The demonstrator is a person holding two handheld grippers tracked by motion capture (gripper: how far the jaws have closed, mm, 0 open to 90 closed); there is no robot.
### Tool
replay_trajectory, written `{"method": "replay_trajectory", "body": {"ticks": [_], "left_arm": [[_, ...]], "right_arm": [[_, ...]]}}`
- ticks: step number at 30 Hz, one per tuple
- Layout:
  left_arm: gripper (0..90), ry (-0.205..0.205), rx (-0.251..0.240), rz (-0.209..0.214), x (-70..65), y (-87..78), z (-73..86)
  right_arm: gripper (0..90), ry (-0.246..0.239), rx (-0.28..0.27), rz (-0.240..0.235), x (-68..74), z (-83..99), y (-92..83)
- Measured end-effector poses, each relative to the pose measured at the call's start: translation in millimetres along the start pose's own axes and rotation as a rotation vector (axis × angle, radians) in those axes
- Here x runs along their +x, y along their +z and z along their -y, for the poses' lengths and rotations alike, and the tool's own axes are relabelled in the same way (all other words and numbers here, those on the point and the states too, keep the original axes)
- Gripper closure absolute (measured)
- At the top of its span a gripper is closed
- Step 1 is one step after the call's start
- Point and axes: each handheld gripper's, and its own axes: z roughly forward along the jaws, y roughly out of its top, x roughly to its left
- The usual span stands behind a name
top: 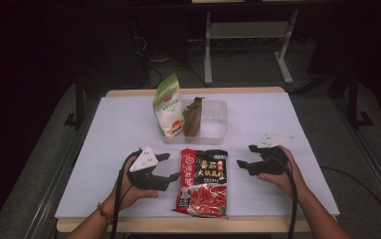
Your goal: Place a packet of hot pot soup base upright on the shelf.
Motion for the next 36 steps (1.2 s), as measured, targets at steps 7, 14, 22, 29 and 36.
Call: {"method": "replay_trajectory", "body": {"ticks": [7, 14, 22, 29, 36], "left_arm": [[21.2, -0.031, 0.06, 0.066, -12.9, 3.8, 19.0], [20.1, -0.04, 0.094, 0.119, -24.9, 12.4, 24.2], [20.0, -0.047, 0.117, 0.154, -28.2, 20.2, 25.7], [18.4, -0.064, 0.143, 0.172, -24.7, 25.4, 27.9], [22.9, -0.073, 0.157, 0.224, -21.1, 32.2, 30.9]], "right_arm": [[22.3, 0.03, 0.006, -0.078, 5.0, -10.0, 16.3], [18.4, 0.083, 0.044, -0.169, 10.2, -19.6, 40.5], [13.6, 0.123, 0.117, -0.211, 14.2, -21.5, 65.9], [7.7, 0.141, 0.155, -0.216, 14.4, -20.3, 72.2], [5.8, 0.128, 0.157, -0.254, 16.1, -20.0, 73.1]]}}
